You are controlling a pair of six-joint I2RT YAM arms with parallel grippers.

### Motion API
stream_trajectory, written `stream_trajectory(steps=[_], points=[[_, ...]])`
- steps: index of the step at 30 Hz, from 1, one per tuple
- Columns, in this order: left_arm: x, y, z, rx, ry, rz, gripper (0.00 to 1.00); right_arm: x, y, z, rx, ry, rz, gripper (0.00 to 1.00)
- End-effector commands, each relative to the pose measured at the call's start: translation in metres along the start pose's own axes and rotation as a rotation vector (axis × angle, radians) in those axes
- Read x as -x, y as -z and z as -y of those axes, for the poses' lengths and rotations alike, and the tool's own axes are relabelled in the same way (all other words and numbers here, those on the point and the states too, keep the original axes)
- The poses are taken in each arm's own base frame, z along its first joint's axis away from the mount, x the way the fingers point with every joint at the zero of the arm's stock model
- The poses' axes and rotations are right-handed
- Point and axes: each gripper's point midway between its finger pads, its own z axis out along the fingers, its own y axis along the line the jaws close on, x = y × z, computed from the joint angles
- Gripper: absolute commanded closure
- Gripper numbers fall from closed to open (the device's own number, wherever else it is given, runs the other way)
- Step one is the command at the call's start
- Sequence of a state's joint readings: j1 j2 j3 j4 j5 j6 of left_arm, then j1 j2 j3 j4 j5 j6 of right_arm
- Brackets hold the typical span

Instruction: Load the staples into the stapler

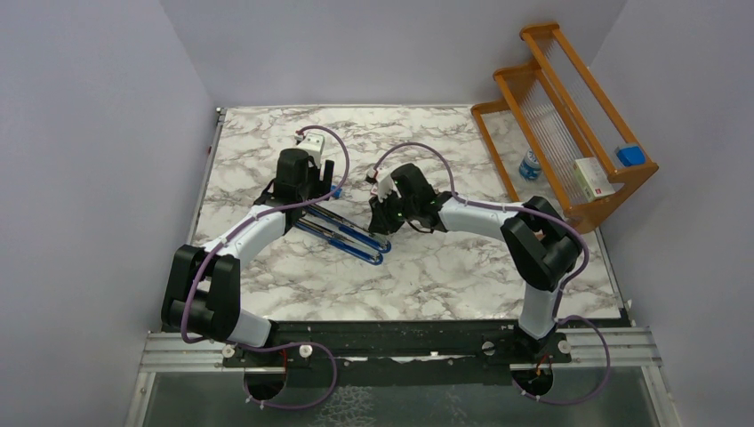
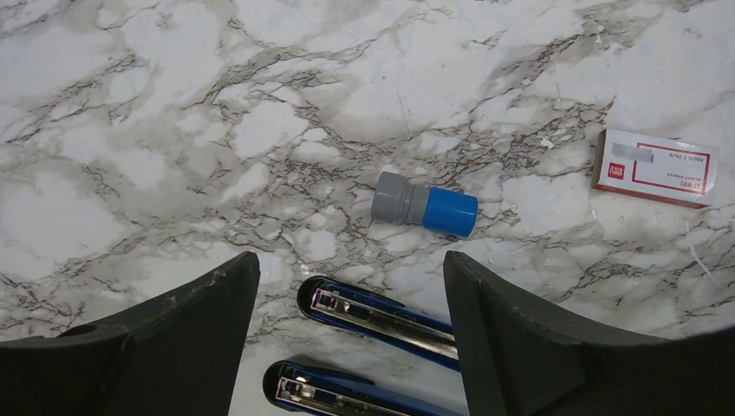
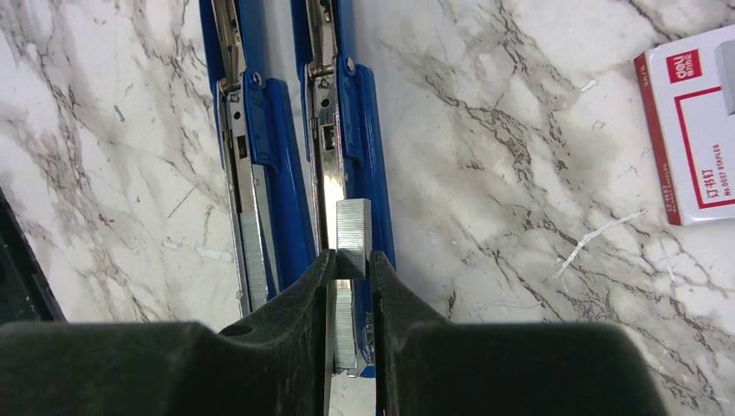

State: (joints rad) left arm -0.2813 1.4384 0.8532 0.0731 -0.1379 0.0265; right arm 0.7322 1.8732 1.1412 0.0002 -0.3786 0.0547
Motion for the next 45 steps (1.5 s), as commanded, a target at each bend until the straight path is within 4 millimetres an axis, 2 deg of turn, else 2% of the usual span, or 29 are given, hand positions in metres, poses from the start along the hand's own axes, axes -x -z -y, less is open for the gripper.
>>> stream_trajectory(steps=[1,17,45], points=[[0.013,0.005,0.001,-0.021,0.014,0.049,0.19,0.022,0.010,-0.011,0.026,0.046,0.076,0.79],[0.013,0.005,0.002,-0.024,0.016,0.050,0.19,0.009,0.003,-0.020,0.099,0.047,0.020,0.79],[0.013,0.006,0.001,-0.021,0.015,0.049,0.19,-0.001,-0.004,-0.017,0.095,0.028,-0.016,0.79]])
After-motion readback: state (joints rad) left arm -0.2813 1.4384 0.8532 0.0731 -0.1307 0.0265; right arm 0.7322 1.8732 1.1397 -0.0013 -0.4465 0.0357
